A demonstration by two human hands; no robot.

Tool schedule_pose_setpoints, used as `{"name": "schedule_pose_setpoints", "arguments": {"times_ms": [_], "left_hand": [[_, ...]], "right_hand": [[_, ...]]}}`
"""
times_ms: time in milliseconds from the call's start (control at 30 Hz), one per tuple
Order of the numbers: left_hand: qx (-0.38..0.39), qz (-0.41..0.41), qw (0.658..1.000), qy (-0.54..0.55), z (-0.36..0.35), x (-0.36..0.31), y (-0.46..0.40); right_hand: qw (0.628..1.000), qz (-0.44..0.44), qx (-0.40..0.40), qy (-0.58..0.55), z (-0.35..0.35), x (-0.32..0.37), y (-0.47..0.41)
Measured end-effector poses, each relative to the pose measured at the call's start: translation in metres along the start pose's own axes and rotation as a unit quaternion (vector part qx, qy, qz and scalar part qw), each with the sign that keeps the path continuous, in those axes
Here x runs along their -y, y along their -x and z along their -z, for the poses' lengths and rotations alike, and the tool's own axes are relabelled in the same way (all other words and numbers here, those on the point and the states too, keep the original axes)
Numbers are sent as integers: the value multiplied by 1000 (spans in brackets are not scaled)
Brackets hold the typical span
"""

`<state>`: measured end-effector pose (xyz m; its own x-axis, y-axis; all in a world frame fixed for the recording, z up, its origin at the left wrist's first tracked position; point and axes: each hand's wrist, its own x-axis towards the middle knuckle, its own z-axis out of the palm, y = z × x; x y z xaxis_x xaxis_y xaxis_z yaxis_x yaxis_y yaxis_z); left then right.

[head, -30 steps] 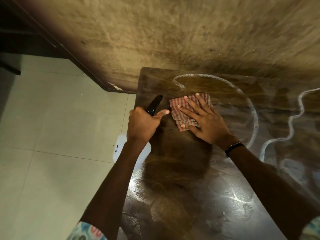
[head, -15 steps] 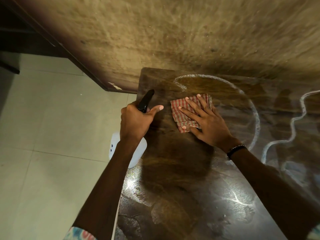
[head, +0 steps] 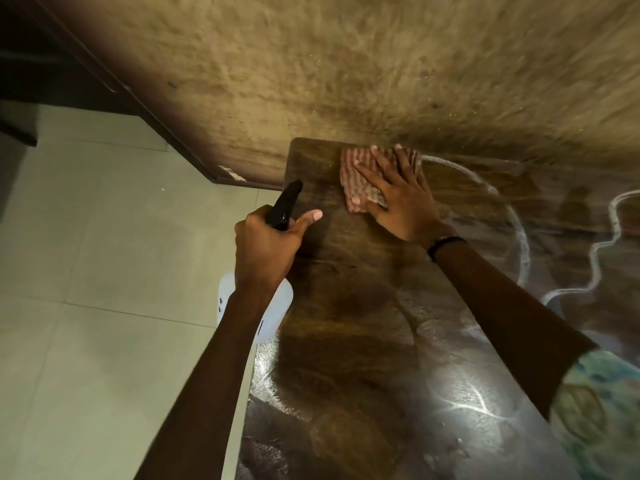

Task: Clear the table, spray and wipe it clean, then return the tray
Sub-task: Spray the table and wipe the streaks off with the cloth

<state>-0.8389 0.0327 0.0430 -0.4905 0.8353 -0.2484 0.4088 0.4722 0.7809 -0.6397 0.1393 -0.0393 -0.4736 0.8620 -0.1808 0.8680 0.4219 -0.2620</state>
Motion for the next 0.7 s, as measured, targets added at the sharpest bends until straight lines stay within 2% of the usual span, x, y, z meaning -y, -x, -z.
{"name": "schedule_pose_setpoints", "arguments": {"times_ms": [100,167,300,433,500,567,700], "left_hand": [[4,-2,1000,9,2,4,-1],[2,0,1000,9,4,7,-1],[1,-22,1000,9,10,9,0],[8,-25,1000,7,15,11,1],[12,-24,1000,13,19,12,1],[15,-21,999,21,21,14,1],[22,-21,999,23,24,19,6]], "right_hand": [[999,-37,14,-20,1,37,-46],[999,-21,35,-9,0,66,-67],[995,75,51,28,-11,97,-58],[986,160,-6,53,-22,68,-4],[988,147,-17,53,-17,38,13],[995,92,0,42,-9,16,10],[999,-42,-6,4,-4,28,-32]]}}
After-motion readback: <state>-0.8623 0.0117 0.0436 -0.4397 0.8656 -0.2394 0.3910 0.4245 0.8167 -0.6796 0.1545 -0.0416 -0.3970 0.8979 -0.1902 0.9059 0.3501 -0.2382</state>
